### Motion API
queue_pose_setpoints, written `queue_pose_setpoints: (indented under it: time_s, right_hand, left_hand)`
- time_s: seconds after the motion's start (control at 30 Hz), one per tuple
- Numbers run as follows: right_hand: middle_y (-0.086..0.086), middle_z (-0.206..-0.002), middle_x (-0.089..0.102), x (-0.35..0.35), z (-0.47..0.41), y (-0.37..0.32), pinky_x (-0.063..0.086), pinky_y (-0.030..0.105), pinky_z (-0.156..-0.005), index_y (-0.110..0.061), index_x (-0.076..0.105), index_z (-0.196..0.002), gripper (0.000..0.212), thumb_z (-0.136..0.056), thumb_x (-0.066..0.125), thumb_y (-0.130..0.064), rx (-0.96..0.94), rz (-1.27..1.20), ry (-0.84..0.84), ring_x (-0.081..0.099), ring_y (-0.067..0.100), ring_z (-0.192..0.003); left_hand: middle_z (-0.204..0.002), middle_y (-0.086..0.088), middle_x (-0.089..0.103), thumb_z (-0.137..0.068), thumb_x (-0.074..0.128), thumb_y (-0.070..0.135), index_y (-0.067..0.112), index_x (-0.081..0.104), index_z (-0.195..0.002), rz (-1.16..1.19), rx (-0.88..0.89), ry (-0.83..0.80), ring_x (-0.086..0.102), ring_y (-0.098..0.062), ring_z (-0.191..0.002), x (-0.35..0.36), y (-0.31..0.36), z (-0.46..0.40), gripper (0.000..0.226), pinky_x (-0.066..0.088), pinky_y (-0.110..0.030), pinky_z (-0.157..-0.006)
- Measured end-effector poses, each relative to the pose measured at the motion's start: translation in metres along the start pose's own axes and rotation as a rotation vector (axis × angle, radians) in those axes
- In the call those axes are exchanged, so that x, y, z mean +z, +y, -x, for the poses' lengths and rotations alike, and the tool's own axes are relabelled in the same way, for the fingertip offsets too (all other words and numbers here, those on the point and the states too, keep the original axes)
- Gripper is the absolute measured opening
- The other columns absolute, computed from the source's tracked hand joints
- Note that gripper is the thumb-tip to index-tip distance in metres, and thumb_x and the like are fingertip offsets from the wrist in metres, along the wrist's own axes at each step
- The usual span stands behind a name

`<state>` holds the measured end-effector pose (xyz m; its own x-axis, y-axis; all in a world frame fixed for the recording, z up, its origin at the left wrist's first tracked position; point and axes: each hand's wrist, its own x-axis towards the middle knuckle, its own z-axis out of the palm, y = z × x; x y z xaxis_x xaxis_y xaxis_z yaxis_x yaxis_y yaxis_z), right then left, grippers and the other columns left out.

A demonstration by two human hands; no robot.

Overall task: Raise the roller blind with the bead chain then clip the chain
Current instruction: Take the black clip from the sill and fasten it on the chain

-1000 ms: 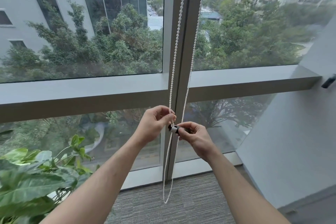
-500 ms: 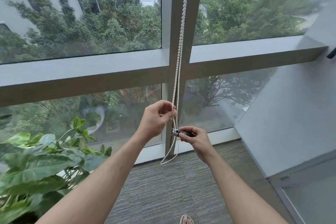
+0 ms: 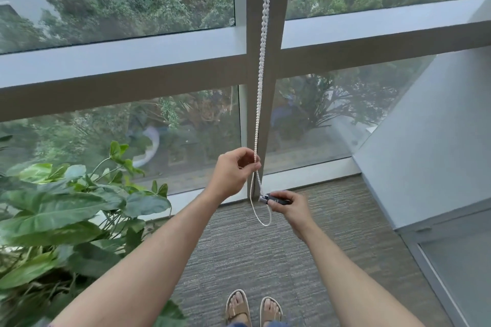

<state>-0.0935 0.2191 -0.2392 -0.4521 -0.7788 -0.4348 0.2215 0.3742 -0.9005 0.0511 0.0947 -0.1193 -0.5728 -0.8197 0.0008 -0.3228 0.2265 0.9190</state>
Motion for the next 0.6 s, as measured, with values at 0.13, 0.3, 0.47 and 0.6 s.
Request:
queue_pose_setpoints:
  time_s: [0.13,0.3,0.47,0.6]
  right_hand:
    - [0.016,-0.101,0.074,-0.008,-0.007,0.032,0.055,0.043,-0.091,-0.004,0.073,-0.101,0.025,-0.077,0.079,0.002,0.024,0.089,0.014,0.068,0.025,-0.093]
    - [0.013,-0.104,0.072,-0.018,-0.03,0.08,0.054,0.039,-0.092,-0.001,0.071,-0.11,0.029,-0.082,0.076,-0.002,-0.025,0.285,0.018,0.065,0.02,-0.093]
    - [-0.005,-0.094,0.068,-0.023,-0.062,0.136,0.052,0.025,-0.089,-0.007,0.071,-0.112,0.028,-0.084,0.075,-0.008,-0.049,0.459,-0.015,0.065,0.011,-0.089]
    - [-0.005,-0.091,0.069,-0.023,-0.088,0.19,0.051,0.015,-0.082,-0.01,0.07,-0.103,0.019,-0.084,0.074,-0.007,-0.028,0.509,0.012,0.065,0.011,-0.087]
  left_hand:
    - [-0.068,0.013,0.068,-0.082,0.075,0.008,0.031,0.066,-0.076,-0.028,-0.023,-0.002,0.06,0.0,-0.062,0.023,-0.029,0.003,0.026,0.049,-0.022,-0.069]
    - [-0.066,0.022,0.068,-0.084,0.076,0.017,0.036,0.067,-0.077,-0.049,-0.03,0.001,0.061,-0.001,-0.062,0.05,-0.075,0.002,0.022,0.049,-0.023,-0.067]
    - [-0.068,0.019,0.068,-0.084,0.075,0.02,0.036,0.067,-0.079,-0.059,0.023,0.037,0.06,-0.002,-0.063,0.072,-0.118,-0.004,0.019,0.048,-0.018,-0.064]
    - [-0.072,0.008,0.071,-0.083,0.075,0.017,0.031,0.069,-0.081,-0.032,0.046,0.049,0.064,-0.011,-0.066,0.088,-0.15,-0.006,0.015,0.055,-0.033,-0.068]
